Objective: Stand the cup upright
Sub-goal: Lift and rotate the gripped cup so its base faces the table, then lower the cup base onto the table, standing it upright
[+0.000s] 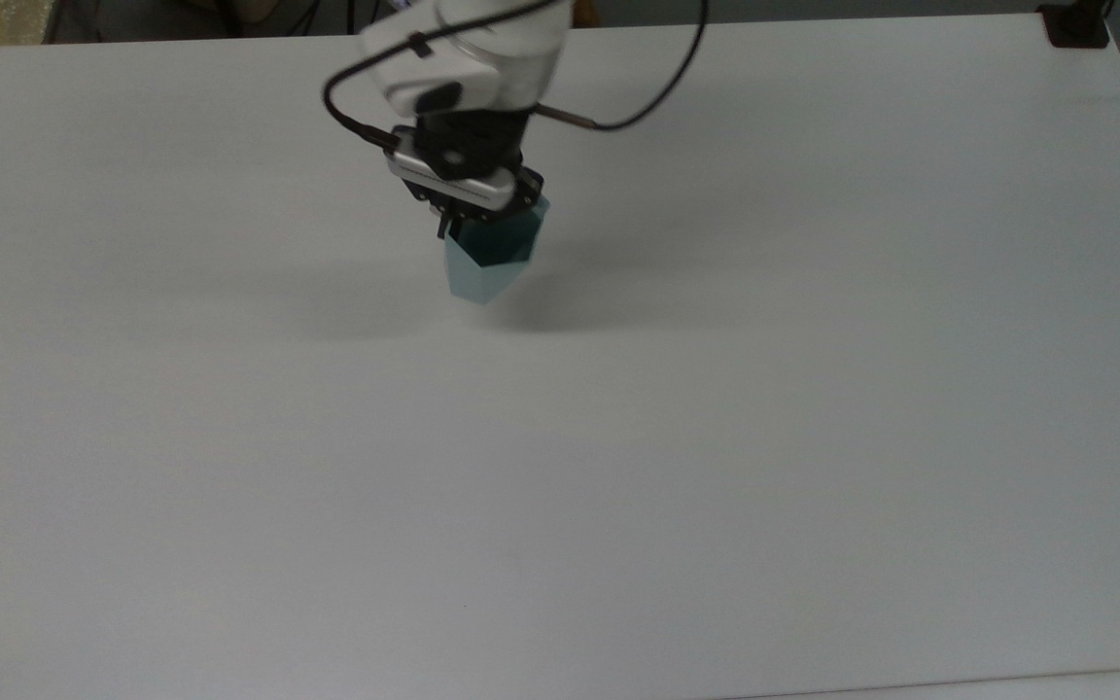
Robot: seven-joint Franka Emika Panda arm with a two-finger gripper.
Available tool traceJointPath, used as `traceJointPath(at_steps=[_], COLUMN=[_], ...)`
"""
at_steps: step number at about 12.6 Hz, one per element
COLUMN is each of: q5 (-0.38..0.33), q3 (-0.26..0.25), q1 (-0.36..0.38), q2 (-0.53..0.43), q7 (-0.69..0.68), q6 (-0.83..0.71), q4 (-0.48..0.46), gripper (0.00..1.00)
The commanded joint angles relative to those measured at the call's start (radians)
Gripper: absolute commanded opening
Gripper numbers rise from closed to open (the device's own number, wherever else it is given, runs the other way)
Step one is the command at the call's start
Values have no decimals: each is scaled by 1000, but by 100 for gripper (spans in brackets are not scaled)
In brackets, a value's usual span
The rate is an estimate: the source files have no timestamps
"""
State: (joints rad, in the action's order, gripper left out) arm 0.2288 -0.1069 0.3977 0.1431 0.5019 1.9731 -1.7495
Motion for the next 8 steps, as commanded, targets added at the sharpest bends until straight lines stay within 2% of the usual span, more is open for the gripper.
traceJointPath(at_steps=[1,2,3,8], q5=[-202,-257,-276,-281], q3=[-89,-150,-177,-186], q1=[-60,-53,-50,-51], q2=[-222,-250,-261,-212], q7=[-191,-254,-290,-295], q6=[189,228,237,406], q4=[-318,-368,-396,-495], gripper=[0,0,0,0])
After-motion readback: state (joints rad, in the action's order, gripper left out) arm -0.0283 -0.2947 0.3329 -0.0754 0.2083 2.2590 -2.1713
